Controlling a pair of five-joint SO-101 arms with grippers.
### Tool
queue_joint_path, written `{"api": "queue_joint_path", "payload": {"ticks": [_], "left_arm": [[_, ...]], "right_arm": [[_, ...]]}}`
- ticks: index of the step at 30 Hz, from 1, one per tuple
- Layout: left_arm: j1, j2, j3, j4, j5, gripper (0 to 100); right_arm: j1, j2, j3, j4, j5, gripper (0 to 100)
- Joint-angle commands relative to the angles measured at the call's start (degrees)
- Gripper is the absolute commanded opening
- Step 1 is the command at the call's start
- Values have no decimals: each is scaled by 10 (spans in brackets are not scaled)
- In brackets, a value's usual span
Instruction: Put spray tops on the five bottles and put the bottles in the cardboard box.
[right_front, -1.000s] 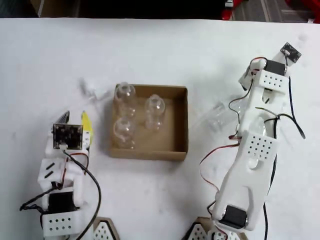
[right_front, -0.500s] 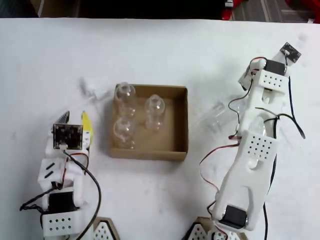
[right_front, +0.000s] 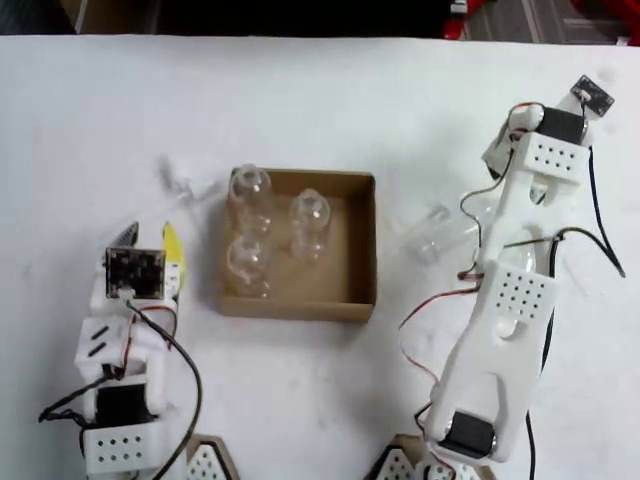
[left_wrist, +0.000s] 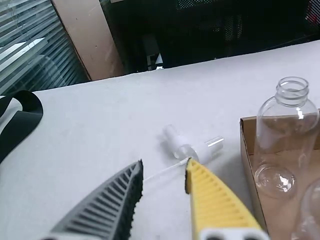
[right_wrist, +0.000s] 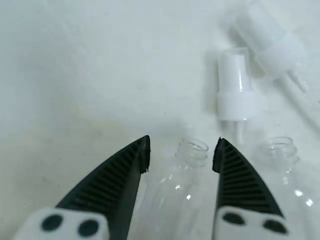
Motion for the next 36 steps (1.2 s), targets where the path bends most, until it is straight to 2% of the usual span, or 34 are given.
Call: {"api": "queue_joint_path", "payload": {"ticks": [1, 4, 12, 18, 30, 36], "left_arm": [[-5, -5, -1, 7, -5, 131], [-5, -5, -1, 7, -5, 131], [-5, -5, -1, 7, -5, 131], [-5, -5, -1, 7, -5, 131], [-5, -5, -1, 7, -4, 131], [-5, -5, -1, 7, -4, 131]], "right_arm": [[2, 14, -23, 15, -40, 187], [8, 30, -23, 13, -95, 187], [21, 36, -23, 15, -99, 185], [15, 36, -23, 12, -103, 33], [15, 30, -24, 13, -101, 26], [20, -22, -76, 16, -97, 26]]}}
